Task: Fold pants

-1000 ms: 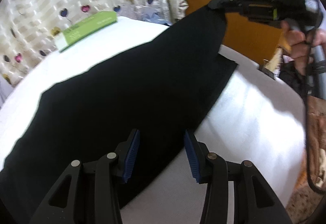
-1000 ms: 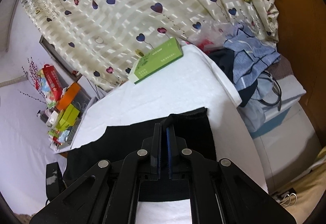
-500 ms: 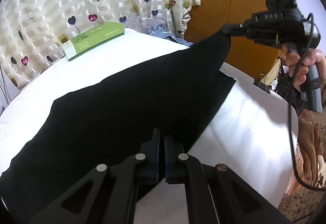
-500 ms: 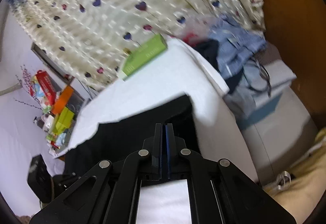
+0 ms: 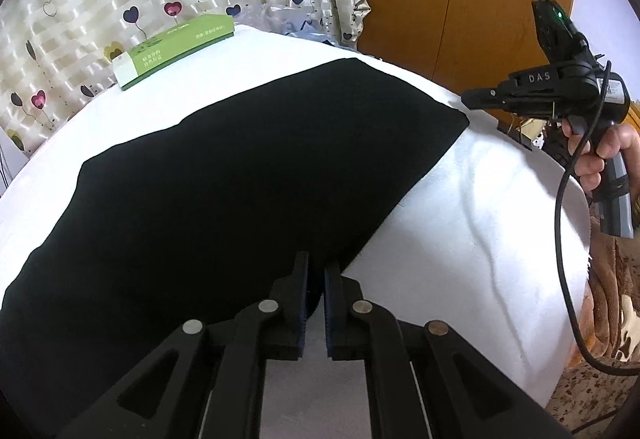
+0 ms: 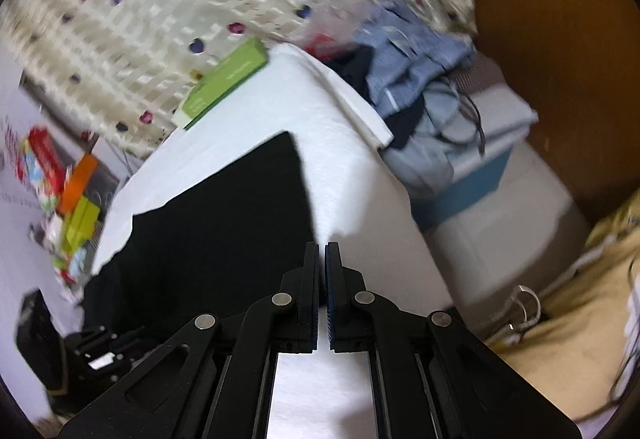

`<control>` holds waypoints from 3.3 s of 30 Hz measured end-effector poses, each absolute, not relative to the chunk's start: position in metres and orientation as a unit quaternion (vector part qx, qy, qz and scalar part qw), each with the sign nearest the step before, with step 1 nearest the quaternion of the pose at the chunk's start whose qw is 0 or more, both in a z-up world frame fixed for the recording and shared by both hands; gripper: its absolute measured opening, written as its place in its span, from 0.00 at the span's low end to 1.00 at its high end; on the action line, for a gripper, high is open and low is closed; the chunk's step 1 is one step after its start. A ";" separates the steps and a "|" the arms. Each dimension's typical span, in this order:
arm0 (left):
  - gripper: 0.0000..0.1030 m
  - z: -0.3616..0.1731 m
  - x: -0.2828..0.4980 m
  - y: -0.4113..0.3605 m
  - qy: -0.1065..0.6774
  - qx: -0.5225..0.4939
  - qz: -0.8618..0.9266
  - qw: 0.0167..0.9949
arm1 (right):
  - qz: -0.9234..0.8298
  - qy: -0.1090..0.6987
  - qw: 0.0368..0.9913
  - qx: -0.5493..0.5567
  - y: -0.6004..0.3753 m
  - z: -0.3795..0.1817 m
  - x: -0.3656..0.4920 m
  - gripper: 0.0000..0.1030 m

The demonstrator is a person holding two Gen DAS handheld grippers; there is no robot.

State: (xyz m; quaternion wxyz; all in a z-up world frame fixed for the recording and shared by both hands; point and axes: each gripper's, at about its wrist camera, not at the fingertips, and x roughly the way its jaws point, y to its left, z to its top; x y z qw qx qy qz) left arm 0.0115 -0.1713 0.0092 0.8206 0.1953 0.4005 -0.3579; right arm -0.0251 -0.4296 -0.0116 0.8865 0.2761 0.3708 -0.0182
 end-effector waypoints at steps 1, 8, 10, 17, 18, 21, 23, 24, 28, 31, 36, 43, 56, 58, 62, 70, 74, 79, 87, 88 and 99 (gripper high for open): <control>0.07 0.010 0.011 -0.171 0.403 0.192 -0.359 0.820 | -0.017 0.368 0.893 0.258 -0.422 -0.009 -0.023 0.03; 0.23 0.021 0.004 -0.165 0.409 0.157 -0.399 0.805 | -0.042 0.398 0.903 0.157 -0.394 -0.020 -0.010 0.06; 0.26 0.024 0.006 -0.162 0.406 0.150 -0.397 0.809 | -0.069 0.405 0.901 0.143 -0.396 -0.018 -0.010 0.10; 0.44 0.033 0.027 -0.152 0.403 0.100 -0.388 0.823 | -0.024 0.399 0.908 0.125 -0.376 -0.018 -0.007 0.21; 0.45 0.033 0.029 -0.152 0.404 0.095 -0.385 0.824 | -0.028 0.393 0.912 0.113 -0.374 -0.018 -0.008 0.21; 0.46 0.028 0.034 -0.152 0.411 0.091 -0.380 0.824 | -0.072 0.401 0.908 0.097 -0.379 -0.019 -0.008 0.23; 0.46 0.024 0.036 -0.152 0.417 0.091 -0.375 0.823 | -0.074 0.400 0.905 0.125 -0.387 -0.018 -0.011 0.23; 0.46 0.022 0.038 -0.152 0.420 0.090 -0.374 0.822 | -0.070 0.398 0.905 0.133 -0.389 -0.017 -0.014 0.23; 0.46 0.019 0.042 -0.155 0.420 0.093 -0.360 0.828 | -0.054 0.400 0.907 0.125 -0.378 -0.020 -0.021 0.38; 0.48 0.017 0.046 -0.159 0.421 0.096 -0.341 0.835 | -0.045 0.394 0.911 0.114 -0.369 -0.021 -0.021 0.53; 0.49 0.016 0.047 -0.164 0.420 0.097 -0.318 0.844 | -0.047 0.396 0.910 0.112 -0.365 -0.022 -0.013 0.53; 0.49 0.010 0.048 -0.167 0.427 0.104 -0.304 0.845 | -0.030 0.387 0.906 0.168 -0.370 -0.022 -0.014 0.55; 0.51 0.009 0.044 -0.166 0.413 0.100 -0.310 0.851 | 0.100 0.376 0.884 0.259 -0.342 -0.029 -0.021 0.55; 0.51 0.009 0.044 -0.166 0.412 0.100 -0.311 0.851 | 0.107 0.371 0.884 0.263 -0.339 -0.031 -0.025 0.55; 0.52 0.009 0.043 -0.166 0.411 0.101 -0.312 0.851 | 0.105 0.360 0.885 0.275 -0.342 -0.032 -0.019 0.55; 0.53 0.008 0.043 -0.165 0.413 0.096 -0.314 0.850 | 0.015 0.329 0.886 0.326 -0.378 -0.028 -0.005 0.55; 0.53 0.009 0.044 -0.166 0.415 0.095 -0.313 0.849 | -0.003 0.323 0.876 0.358 -0.392 -0.030 -0.004 0.47; 0.53 0.012 0.050 -0.164 0.432 0.081 -0.318 0.840 | -0.025 0.315 0.886 0.338 -0.390 -0.026 -0.004 0.14; 0.53 0.017 0.072 -0.162 0.454 0.033 -0.330 0.827 | 0.000 0.312 0.913 0.264 -0.368 -0.014 0.005 0.08; 0.53 0.019 0.076 -0.163 0.456 0.026 -0.332 0.825 | 0.005 0.311 0.916 0.253 -0.363 -0.013 0.007 0.08; 0.61 0.033 0.121 -0.190 0.473 -0.086 -0.419 0.770 | 0.059 0.325 0.923 0.197 -0.328 -0.012 0.014 0.08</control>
